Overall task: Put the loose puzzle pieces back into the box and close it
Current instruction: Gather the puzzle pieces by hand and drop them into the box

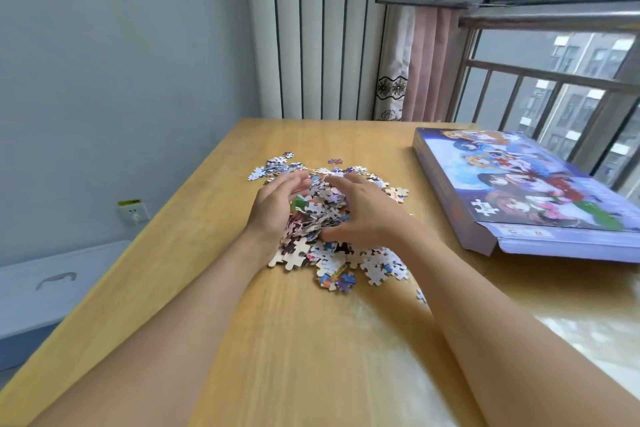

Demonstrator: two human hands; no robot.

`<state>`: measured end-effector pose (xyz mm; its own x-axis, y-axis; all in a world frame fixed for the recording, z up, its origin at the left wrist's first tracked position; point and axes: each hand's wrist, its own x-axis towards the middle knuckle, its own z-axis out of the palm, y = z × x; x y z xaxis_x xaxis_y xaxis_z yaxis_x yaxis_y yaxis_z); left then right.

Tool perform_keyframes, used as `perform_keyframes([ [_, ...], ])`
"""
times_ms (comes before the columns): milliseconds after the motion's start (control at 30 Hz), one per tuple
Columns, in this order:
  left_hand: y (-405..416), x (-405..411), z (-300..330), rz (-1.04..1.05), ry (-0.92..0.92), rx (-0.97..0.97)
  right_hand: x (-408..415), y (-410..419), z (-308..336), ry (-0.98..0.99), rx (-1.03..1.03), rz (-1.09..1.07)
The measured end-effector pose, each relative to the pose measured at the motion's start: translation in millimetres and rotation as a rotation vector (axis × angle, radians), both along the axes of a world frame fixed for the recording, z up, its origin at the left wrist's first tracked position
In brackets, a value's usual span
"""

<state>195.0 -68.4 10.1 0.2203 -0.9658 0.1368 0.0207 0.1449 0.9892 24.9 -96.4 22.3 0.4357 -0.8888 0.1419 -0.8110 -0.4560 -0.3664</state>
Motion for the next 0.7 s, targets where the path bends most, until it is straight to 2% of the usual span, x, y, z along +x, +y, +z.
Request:
perform_keyframes([
  [100,3,-1,2,-0.037,0.005,-0.01,6,-1,-1,0.009,0.037,0.03],
  [200,3,-1,3,-0.037,0.0,-0.015,6,-2,2,0.046,-0.039,0.027],
  [567,1,4,2,-0.047,-0.064,-0.022,-3,-5,4,-0.019,-0.184,-0.04],
  [700,-1,4,-2,-0.019,-0.135,-0.046,-6,-4,8,-0.083,-0.164,-0.069],
])
